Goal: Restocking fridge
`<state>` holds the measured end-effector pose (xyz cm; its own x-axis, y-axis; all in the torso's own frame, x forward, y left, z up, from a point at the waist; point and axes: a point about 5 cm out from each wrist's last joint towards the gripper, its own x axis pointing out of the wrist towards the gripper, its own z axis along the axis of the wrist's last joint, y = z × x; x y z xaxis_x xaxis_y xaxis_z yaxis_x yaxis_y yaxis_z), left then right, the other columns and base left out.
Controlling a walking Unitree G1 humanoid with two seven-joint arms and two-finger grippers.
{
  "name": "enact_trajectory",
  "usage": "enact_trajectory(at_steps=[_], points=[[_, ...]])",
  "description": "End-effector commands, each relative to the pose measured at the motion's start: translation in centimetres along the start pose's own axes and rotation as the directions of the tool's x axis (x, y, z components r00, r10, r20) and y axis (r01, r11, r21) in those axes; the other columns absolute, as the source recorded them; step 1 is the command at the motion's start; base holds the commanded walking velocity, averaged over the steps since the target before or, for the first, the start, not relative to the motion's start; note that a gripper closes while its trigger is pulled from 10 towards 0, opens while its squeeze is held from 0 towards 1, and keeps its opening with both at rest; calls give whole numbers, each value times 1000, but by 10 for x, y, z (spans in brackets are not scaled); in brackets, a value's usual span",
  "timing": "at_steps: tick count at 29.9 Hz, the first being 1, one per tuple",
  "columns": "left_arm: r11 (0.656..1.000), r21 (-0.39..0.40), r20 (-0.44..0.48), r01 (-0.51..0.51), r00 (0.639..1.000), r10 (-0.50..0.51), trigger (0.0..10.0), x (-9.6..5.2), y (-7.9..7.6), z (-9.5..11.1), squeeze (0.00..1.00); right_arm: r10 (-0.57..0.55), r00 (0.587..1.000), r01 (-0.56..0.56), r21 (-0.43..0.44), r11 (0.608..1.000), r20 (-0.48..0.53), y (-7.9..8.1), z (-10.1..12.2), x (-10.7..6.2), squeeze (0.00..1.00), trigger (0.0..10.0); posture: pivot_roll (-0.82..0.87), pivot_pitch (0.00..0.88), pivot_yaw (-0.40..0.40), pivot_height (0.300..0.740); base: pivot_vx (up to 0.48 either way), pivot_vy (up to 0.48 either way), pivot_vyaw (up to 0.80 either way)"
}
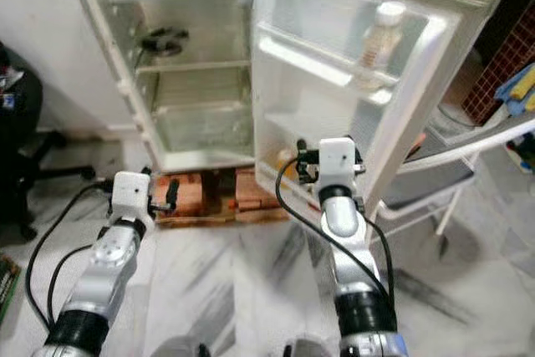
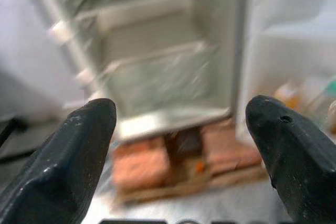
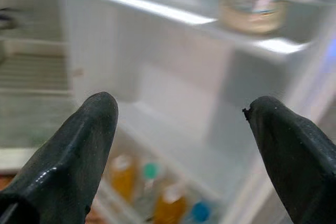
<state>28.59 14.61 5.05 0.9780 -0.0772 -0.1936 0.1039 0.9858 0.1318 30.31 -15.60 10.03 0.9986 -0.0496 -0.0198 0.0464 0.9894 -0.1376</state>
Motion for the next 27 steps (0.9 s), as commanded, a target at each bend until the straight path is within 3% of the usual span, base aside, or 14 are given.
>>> enact_trajectory(at_steps=[1, 8, 14, 17, 19, 27], points=[[1000, 9, -22, 19, 1000, -19, 10000, -2, -7, -3, 0, -10, 1000, 10, 2, 1000, 4, -4, 0, 2, 0, 10000, 87, 0, 10, 740, 0, -420, 0], [999, -32, -26, 34, 999, -35, 10000, -5, -10, -5, 0, -3, 1000, 3, -1, 1000, -13, -5, -4, -1, 0, 10000, 88, 0, 6, 740, 0, -286, 0], [999, -27, -31, 42, 999, -42, 10000, -9, -9, -7, 0, 13, 999, -13, -11, 1000, -51, -10, -20, -22, 0, 10000, 90, 0, -1, 740, 0, 0, 0], [998, -7, -42, 60, 997, -60, 10000, -11, -10, -10, 0, 154, 984, -150, 47, 988, -94, -7, -37, -45, 0, 10000, 84, 0, 1, 740, 0, 0, 0], [998, -5, -45, 67, 997, -67, 10000, -11, -10, -10, 0, 201, 974, -197, 54, 979, -104, -7, -42, -50, 0, 10000, 79, 0, 6, 740, 0, 0, 0], [996, -1, -41, 85, 996, -85, 10000, -9, -11, -8, 0, 143, 984, -141, 22, 990, -110, -14, -43, -42, 0, 10000, 79, 0, 14, 740, 0, -406, 0]])
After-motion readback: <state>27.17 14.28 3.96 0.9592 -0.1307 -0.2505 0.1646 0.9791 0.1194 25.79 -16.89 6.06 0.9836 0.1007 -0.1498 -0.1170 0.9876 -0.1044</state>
